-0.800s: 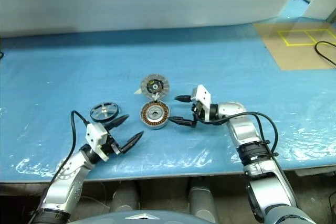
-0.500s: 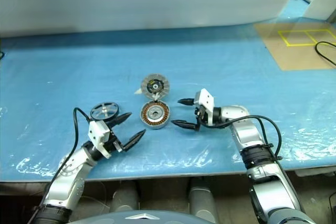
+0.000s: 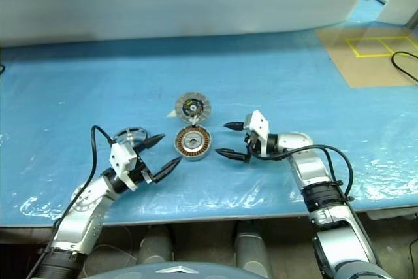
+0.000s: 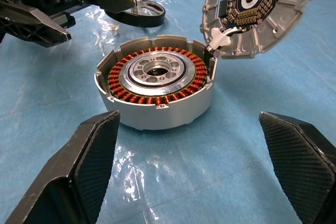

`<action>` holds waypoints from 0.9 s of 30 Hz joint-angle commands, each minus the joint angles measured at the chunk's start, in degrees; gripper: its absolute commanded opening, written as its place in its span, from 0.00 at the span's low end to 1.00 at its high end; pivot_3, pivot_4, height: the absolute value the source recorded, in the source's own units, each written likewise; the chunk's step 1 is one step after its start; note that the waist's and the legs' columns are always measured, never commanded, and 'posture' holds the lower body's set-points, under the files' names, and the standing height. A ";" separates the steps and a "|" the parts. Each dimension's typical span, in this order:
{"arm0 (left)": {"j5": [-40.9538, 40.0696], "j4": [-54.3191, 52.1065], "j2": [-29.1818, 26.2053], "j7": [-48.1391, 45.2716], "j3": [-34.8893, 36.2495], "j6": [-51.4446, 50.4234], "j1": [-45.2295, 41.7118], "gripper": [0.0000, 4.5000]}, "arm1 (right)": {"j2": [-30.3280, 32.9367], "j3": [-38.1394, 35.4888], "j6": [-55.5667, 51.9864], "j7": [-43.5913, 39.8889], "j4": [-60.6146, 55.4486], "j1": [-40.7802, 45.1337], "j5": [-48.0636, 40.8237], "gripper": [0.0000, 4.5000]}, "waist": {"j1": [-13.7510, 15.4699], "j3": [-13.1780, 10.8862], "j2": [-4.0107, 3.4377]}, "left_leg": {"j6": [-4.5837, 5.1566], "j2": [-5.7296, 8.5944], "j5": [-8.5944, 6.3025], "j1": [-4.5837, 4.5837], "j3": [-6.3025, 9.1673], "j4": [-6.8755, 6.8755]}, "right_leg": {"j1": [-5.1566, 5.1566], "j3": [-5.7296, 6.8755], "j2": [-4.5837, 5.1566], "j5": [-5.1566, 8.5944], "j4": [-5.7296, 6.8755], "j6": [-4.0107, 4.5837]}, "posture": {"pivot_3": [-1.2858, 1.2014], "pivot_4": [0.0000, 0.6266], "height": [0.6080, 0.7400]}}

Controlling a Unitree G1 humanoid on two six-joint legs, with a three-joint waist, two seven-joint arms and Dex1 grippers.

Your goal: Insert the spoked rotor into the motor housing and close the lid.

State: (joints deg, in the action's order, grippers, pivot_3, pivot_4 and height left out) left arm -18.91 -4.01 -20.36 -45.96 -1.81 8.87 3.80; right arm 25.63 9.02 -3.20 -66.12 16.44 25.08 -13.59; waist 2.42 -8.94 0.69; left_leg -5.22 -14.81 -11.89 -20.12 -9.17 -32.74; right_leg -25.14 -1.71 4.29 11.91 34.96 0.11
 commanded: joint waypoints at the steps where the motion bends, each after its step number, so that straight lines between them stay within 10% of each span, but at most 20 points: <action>1: -0.94 -4.03 -0.84 0.01 0.35 -0.80 1.26 1.00 | 1.61 0.11 -2.13 -1.14 -6.39 0.64 -0.93 0.99 | 0.01 0.00 0.00 | 0.00 0.00 0.00 0.00 0.00 0.00 | 0.00 0.00 0.00 0.00 0.00 0.00 | 0.52 0.24 1.00; 27: -2.24 -6.32 -3.80 -0.30 3.62 -1.36 5.07 1.00 | 2.91 23.88 -15.76 -8.50 -9.74 25.24 19.11 0.99 | 0.12 0.00 0.00 | -0.15 -0.01 0.08 0.01 0.00 -0.03 | -0.03 0.00 0.00 0.00 0.10 0.00 | 0.52 0.24 1.00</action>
State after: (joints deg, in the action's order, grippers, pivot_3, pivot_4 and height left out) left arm -20.64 -8.17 -23.67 -46.00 0.78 6.47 8.72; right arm 28.44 32.17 -20.12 -73.55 6.76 49.05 4.39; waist 2.54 -8.94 0.70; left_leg -5.36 -14.82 -11.81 -20.11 -9.17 -32.78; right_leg -25.17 -1.70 4.29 11.91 35.07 0.11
